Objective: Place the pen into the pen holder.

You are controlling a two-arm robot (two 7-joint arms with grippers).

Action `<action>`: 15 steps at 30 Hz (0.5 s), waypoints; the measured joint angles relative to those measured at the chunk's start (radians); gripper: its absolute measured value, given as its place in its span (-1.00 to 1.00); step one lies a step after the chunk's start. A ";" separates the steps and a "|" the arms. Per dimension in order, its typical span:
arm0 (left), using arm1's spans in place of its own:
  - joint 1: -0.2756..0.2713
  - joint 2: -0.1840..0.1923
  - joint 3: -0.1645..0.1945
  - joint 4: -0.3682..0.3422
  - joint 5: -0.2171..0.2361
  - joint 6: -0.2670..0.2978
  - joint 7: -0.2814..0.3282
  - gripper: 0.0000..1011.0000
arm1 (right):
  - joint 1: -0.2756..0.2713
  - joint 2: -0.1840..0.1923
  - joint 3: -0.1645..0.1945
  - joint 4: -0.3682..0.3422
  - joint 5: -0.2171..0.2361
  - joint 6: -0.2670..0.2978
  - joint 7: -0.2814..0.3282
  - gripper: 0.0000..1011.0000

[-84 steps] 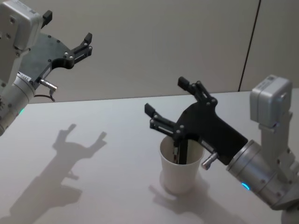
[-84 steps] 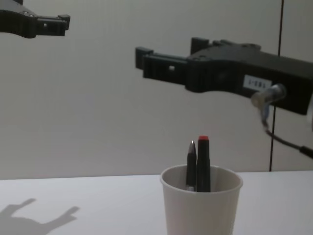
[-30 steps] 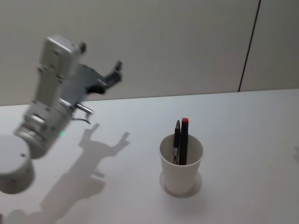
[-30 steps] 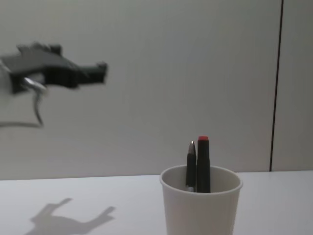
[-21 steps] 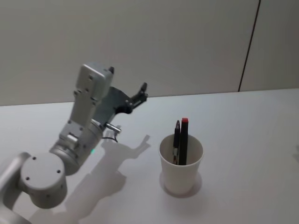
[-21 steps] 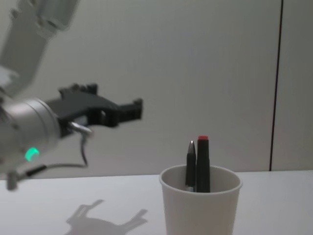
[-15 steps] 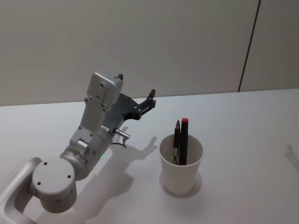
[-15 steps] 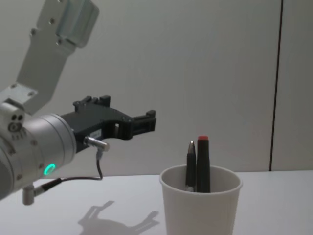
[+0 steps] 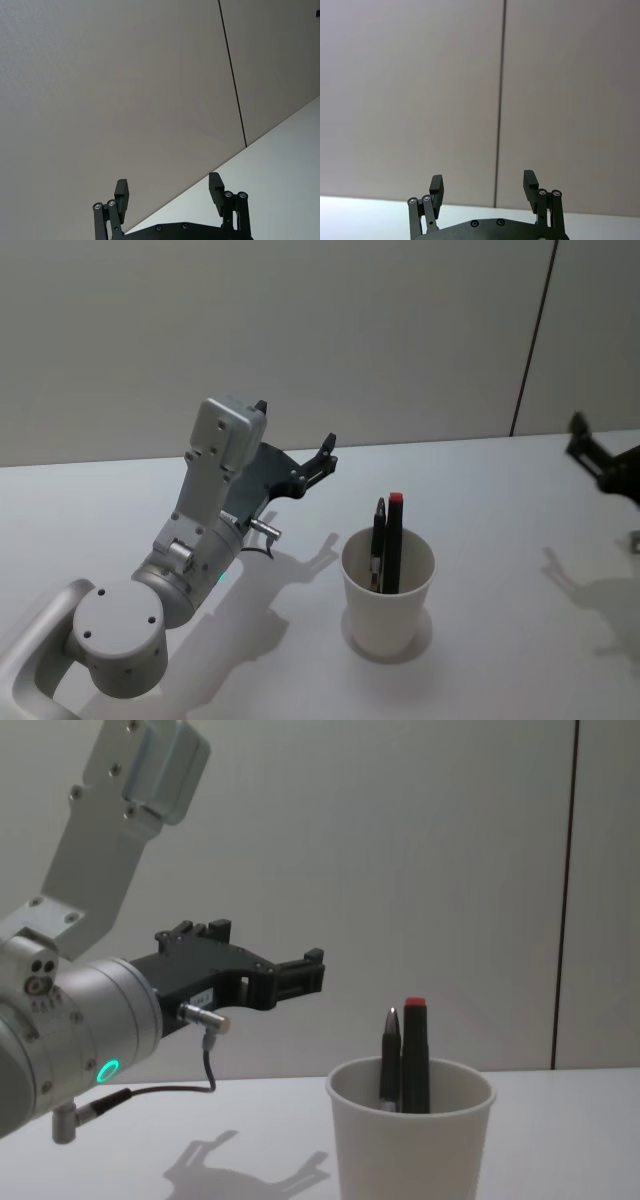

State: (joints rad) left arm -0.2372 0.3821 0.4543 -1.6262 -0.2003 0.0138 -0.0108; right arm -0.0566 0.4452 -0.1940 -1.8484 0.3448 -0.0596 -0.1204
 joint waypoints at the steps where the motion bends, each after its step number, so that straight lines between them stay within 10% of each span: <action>1: 0.000 0.000 0.000 0.000 0.000 0.000 0.000 0.98 | 0.004 -0.011 -0.003 0.008 -0.006 0.010 0.021 0.98; 15: 0.000 0.000 0.000 0.000 0.000 0.000 0.000 0.98 | 0.038 -0.099 -0.030 0.076 -0.053 0.086 0.172 0.98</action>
State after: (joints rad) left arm -0.2372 0.3821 0.4542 -1.6262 -0.2004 0.0139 -0.0108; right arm -0.0182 0.3464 -0.2237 -1.7727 0.2920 0.0267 0.0512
